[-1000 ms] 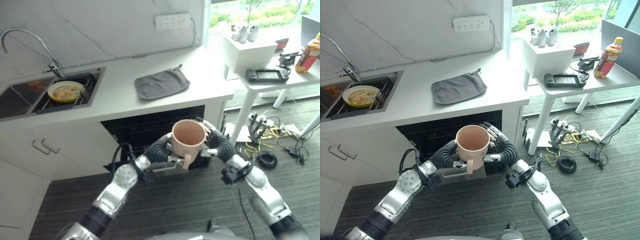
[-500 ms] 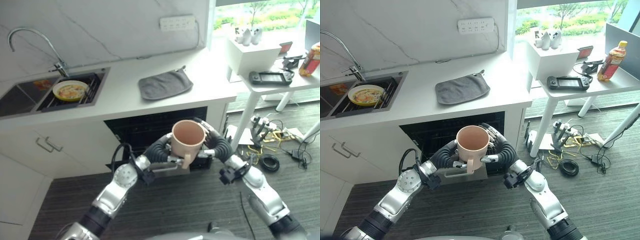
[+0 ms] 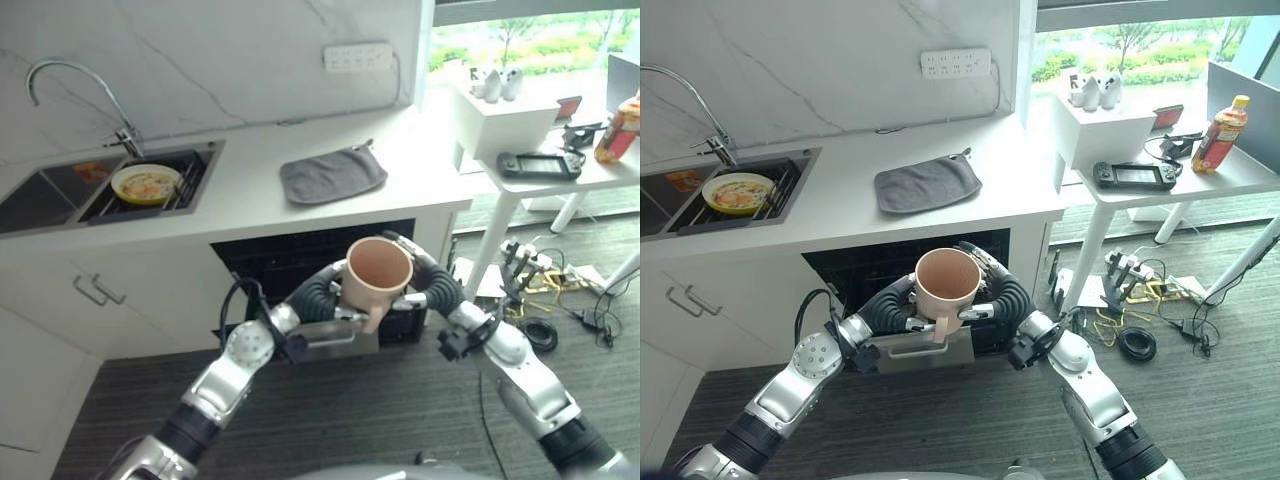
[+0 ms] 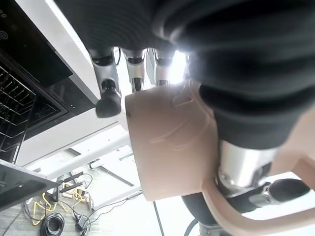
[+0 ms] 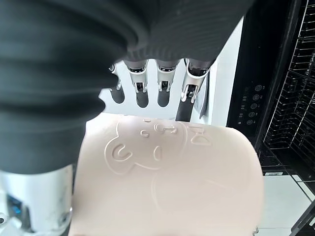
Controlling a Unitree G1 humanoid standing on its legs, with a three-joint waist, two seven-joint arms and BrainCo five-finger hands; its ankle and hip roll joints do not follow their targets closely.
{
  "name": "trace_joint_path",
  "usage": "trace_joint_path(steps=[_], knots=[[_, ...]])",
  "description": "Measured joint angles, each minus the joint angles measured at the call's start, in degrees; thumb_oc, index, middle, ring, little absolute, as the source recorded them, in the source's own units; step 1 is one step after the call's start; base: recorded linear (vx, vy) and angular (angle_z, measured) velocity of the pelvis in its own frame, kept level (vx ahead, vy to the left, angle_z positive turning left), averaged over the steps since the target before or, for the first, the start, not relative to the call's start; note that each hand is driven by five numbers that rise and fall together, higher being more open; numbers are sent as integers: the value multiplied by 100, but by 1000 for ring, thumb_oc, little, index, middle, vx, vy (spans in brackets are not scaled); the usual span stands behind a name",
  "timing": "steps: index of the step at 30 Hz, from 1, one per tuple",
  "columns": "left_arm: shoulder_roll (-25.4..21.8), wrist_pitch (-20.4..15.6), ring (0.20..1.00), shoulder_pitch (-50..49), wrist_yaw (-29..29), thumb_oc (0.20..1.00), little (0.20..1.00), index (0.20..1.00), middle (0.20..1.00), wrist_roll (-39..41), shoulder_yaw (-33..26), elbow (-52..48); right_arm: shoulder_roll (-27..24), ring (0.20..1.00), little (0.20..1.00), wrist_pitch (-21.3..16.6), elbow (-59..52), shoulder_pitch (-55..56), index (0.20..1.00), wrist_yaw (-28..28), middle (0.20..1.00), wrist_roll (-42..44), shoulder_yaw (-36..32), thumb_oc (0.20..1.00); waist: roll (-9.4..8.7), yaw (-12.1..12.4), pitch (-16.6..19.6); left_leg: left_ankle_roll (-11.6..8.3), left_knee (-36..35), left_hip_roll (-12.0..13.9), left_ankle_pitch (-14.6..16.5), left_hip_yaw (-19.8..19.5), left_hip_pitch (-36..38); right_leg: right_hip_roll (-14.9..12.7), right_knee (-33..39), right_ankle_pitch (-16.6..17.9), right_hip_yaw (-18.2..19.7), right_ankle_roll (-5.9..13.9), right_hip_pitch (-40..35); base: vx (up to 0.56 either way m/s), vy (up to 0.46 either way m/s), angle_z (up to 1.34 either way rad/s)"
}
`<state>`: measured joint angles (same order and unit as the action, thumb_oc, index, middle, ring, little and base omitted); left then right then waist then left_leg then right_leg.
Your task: Place the dishes in the dishwasher.
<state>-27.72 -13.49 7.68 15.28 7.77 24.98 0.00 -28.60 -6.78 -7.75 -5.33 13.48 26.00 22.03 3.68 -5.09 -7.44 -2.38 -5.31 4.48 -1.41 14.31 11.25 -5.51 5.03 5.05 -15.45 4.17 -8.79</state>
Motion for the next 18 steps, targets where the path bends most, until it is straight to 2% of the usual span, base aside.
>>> trace_joint_path(steps=[10, 18], knots=[[-87, 95, 200, 125, -9, 200, 200, 200, 200, 2, 107, 62, -40, 1000, 1000, 269, 2, -130, 1000, 70, 1000, -137, 4, 1000, -3, 18, 6, 2, 0, 1, -15, -90, 2, -1, 0, -3, -82, 2, -51, 17, -9, 4], [-167, 240, 200, 193, 31, 200, 200, 200, 200, -4, 218, 96, -365, 1000, 1000, 553, 2, -417, 1000, 363, 1000, -438, 100, 1000, -4, 69, 6, 2, 0, 3, -22, -107, 7, 1, 0, -3, -97, 2, -65, 0, 0, 0]])
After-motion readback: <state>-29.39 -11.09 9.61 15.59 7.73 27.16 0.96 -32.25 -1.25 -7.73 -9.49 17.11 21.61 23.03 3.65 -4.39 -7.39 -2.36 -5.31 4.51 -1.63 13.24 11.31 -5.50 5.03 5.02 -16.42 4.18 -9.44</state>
